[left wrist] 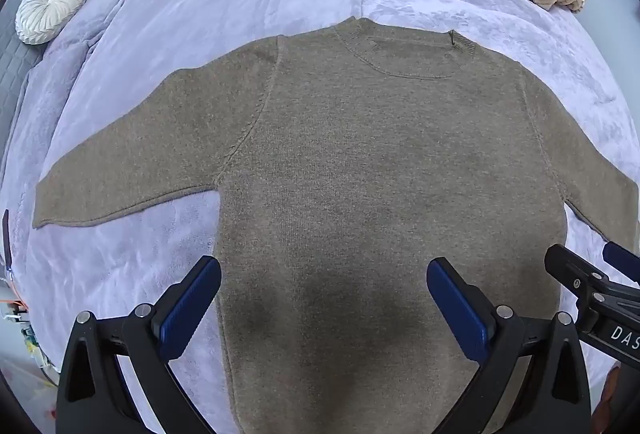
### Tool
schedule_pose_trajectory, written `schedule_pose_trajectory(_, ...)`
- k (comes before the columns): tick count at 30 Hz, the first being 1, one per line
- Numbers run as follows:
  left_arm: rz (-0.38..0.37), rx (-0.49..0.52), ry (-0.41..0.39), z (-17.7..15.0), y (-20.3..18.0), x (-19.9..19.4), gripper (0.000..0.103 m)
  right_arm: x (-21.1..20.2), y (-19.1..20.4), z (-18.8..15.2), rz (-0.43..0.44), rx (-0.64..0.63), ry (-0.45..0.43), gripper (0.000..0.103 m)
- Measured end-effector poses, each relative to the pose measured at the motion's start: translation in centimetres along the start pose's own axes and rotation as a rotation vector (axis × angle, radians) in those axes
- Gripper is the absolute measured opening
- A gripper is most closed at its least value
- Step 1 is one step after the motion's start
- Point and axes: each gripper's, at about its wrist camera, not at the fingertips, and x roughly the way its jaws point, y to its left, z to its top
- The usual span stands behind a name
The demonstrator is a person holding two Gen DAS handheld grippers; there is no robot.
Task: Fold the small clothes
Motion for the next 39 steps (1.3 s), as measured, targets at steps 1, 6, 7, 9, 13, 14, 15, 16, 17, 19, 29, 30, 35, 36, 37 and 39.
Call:
schedule_pose_trajectory(1,0.001,0.001,0.0,0.0,0.0,0.0,0.103,0.0,0.0,0.0,-0.003,-0.003,-0.001,0.103)
schedule_pose_trajectory(6,0.004,-0.001,-0.003,0.1,0.0,0.1,0.103,0.0,0.2,0.2,-0.008,-0.006,-0.002,0.103)
schedule_pose_trajectory(7,0.003,0.001,-0.003,0.1,-0.1,-0.2,0.103,0.0,0.2,0.2,-0.009,-0.006,-0.002,0.103)
schedule_pose_trajectory(9,0.004,0.004,-0.003,0.3,-0.1,0.0,0.103,0.0,0.3,0.2,-0.009,-0.007,-0.003,0.103)
schedule_pose_trajectory(13,0.003,0.005,-0.001,0.4,-0.2,0.0,0.103,0.2,0.4,0.3,-0.014,-0.013,-0.001,0.103)
schedule_pose_trajectory(14,0.002,0.004,0.0,0.4,-0.2,0.1,0.103,0.2,0.4,0.3,-0.015,-0.013,-0.001,0.103)
schedule_pose_trajectory(15,0.005,0.01,-0.003,0.3,-0.2,0.1,0.103,0.2,0.4,0.3,-0.014,-0.013,-0.001,0.103)
schedule_pose_trajectory(16,0.006,0.011,-0.001,0.3,-0.2,0.1,0.103,0.2,0.4,0.3,-0.014,-0.012,-0.001,0.103)
schedule_pose_trajectory(17,0.006,0.012,-0.001,0.3,-0.1,0.1,0.103,0.2,0.4,0.3,-0.015,-0.012,0.0,0.103)
schedule_pose_trajectory(19,0.0,0.014,0.0,0.2,-0.2,0.2,0.103,0.2,0.4,0.3,-0.016,-0.013,-0.001,0.103)
schedule_pose_trajectory(29,0.0,0.013,0.015,0.2,-0.2,0.4,0.103,0.5,0.4,0.4,-0.022,-0.014,0.004,0.103)
schedule_pose_trajectory(30,-0.01,0.011,0.011,0.1,-0.1,0.4,0.103,0.5,0.5,0.4,-0.023,-0.014,0.005,0.103)
schedule_pose_trajectory(35,-0.006,0.012,0.011,0.1,-0.1,0.6,0.103,0.7,0.5,0.5,-0.025,-0.015,0.008,0.103)
schedule_pose_trajectory(36,0.0,0.014,0.013,0.1,0.0,0.6,0.103,0.6,0.5,0.5,-0.026,-0.015,0.008,0.103)
schedule_pose_trajectory(37,0.006,0.015,0.011,0.1,0.0,0.7,0.103,0.7,0.5,0.5,-0.027,-0.016,0.009,0.103)
schedule_pose_trajectory(39,0.012,0.02,0.045,0.1,0.0,0.9,0.103,0.8,0.6,0.4,-0.028,-0.016,0.01,0.103)
